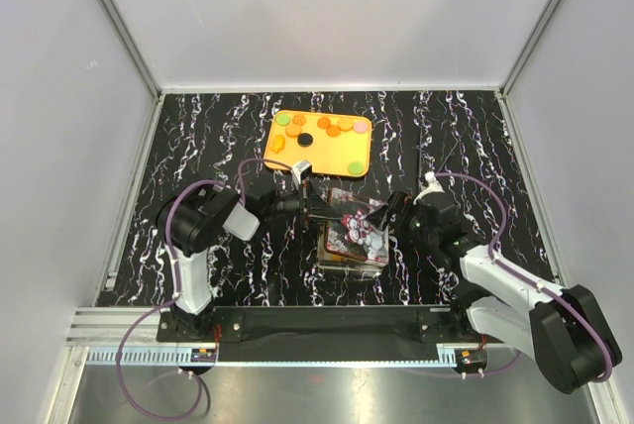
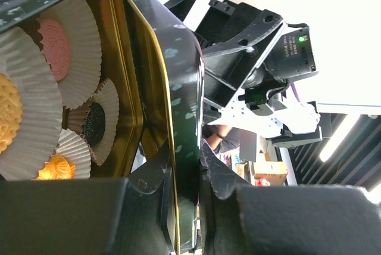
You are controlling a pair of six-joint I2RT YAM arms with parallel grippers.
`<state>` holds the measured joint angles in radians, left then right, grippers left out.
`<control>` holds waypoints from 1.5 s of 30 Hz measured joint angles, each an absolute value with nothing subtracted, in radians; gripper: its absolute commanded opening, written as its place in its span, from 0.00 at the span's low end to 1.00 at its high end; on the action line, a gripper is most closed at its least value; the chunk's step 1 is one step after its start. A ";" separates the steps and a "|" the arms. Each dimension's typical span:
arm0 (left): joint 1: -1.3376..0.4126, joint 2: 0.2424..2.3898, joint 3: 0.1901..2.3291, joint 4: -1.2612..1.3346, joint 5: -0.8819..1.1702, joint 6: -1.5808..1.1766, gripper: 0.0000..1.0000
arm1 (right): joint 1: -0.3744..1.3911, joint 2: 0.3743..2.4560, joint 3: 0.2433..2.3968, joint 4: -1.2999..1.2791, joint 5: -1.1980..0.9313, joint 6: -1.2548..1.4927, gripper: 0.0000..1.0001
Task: Pack the cookies
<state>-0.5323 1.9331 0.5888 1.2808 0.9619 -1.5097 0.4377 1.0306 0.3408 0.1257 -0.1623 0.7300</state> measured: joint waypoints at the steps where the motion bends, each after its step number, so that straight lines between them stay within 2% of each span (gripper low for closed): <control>1: -0.531 1.933 0.589 1.281 0.962 -1.510 0.06 | 0.438 1.035 0.336 0.136 -0.164 0.732 1.00; 12: -0.524 1.947 0.587 1.291 0.962 -1.507 0.10 | 0.439 1.055 0.306 0.253 -0.192 0.765 1.00; 21: -0.517 1.948 0.578 1.296 0.962 -1.499 0.18 | 0.439 1.073 0.290 0.296 -0.204 0.782 1.00; 25: -0.510 1.950 0.569 1.299 0.962 -1.494 0.24 | 0.439 1.073 0.287 0.305 -0.210 0.786 1.00; 30: -0.495 1.954 0.547 1.293 0.963 -1.485 0.39 | 0.439 1.073 0.287 0.324 -0.228 0.793 1.00; 33: -0.488 1.954 0.532 1.288 0.963 -1.479 0.43 | 0.439 1.082 0.287 0.334 -0.231 0.794 1.00; 45: -0.445 1.945 0.483 1.283 0.962 -1.466 0.47 | 0.439 1.101 0.287 0.347 -0.231 0.801 0.99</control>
